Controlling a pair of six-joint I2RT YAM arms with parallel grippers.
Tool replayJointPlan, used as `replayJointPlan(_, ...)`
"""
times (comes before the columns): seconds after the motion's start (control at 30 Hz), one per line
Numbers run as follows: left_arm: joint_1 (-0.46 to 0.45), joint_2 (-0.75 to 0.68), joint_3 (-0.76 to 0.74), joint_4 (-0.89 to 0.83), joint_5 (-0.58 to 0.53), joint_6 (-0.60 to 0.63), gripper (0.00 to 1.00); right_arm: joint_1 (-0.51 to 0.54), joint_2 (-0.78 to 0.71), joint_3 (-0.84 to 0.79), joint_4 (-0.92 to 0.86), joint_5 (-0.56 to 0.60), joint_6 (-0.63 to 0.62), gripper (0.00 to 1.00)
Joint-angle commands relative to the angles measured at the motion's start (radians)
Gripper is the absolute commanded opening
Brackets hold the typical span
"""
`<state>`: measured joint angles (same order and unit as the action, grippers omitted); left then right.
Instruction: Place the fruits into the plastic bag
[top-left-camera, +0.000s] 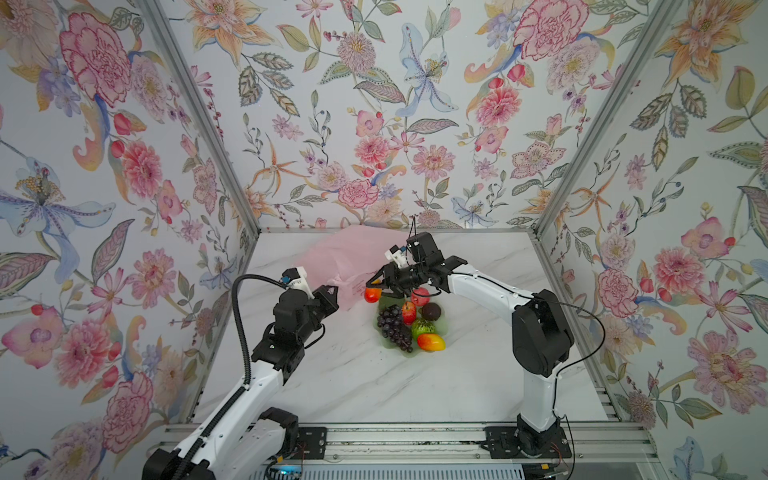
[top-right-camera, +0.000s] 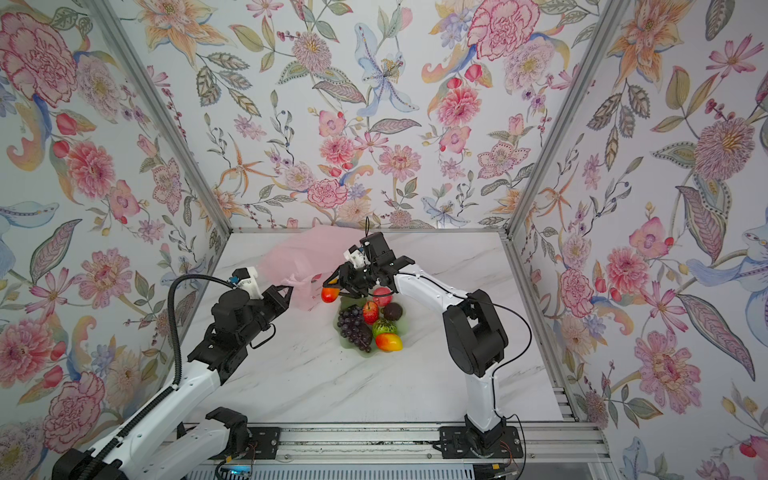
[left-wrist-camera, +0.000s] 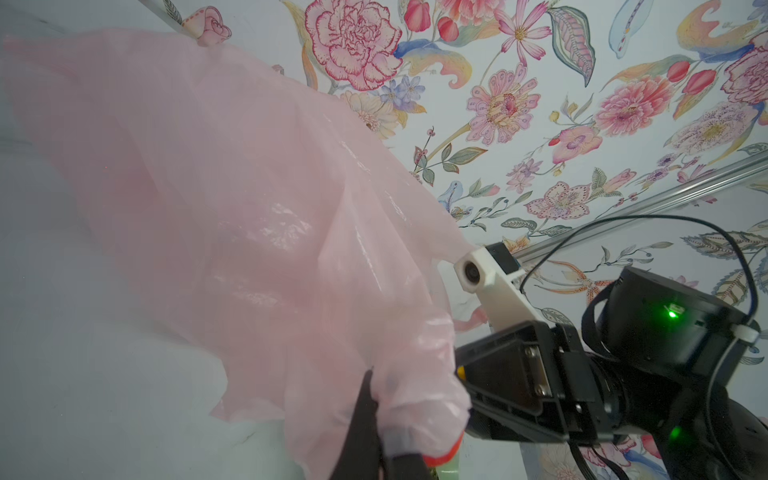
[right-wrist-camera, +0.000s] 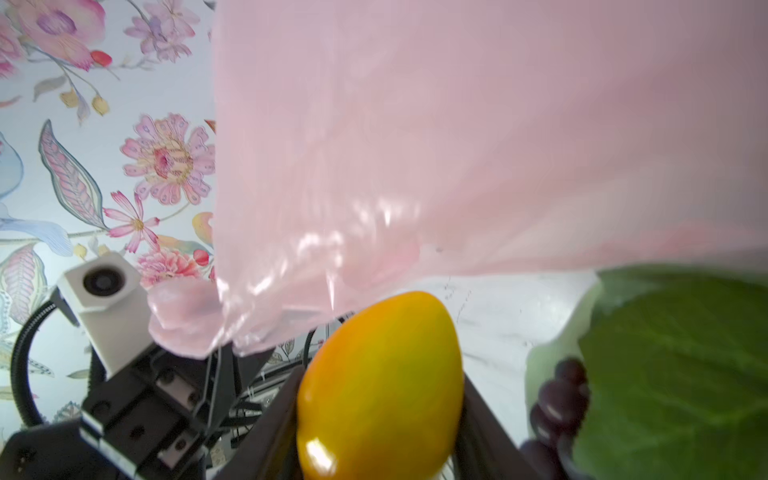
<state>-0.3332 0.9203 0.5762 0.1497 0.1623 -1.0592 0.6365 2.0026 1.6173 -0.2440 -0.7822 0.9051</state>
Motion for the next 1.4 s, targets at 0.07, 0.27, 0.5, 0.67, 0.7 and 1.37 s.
replayJointPlan(0.07, -0.005, -0.014, -0.007, 0.023, 0.046, -0.012, 0.00, -0.015, 0.102, 0.094, 0.053, 0.037, 0.110, 0.39)
replayJointPlan(0.27, -0.007, 0.017, 0.011, 0.043, 0.073, -0.015, 0.00, 0.004, 0.132, 0.086, 0.108, 0.218, 0.244, 0.39)
replayJointPlan(0.5, -0.007, 0.043, 0.010, 0.064, 0.089, -0.025, 0.00, 0.036, 0.189, 0.126, 0.100, 0.356, 0.331, 0.40)
replayJointPlan(0.67, -0.007, 0.048, -0.008, 0.087, 0.091, -0.046, 0.00, 0.029, 0.243, 0.150, 0.095, 0.391, 0.371, 0.45)
replayJointPlan(0.7, -0.007, 0.048, -0.014, 0.094, 0.091, -0.051, 0.00, 0.027, 0.251, 0.158, 0.094, 0.399, 0.376, 0.45)
replayJointPlan(1.37, -0.007, 0.055, -0.058, 0.135, 0.070, -0.085, 0.00, 0.017, 0.445, 0.444, 0.104, 0.337, 0.344, 0.75)
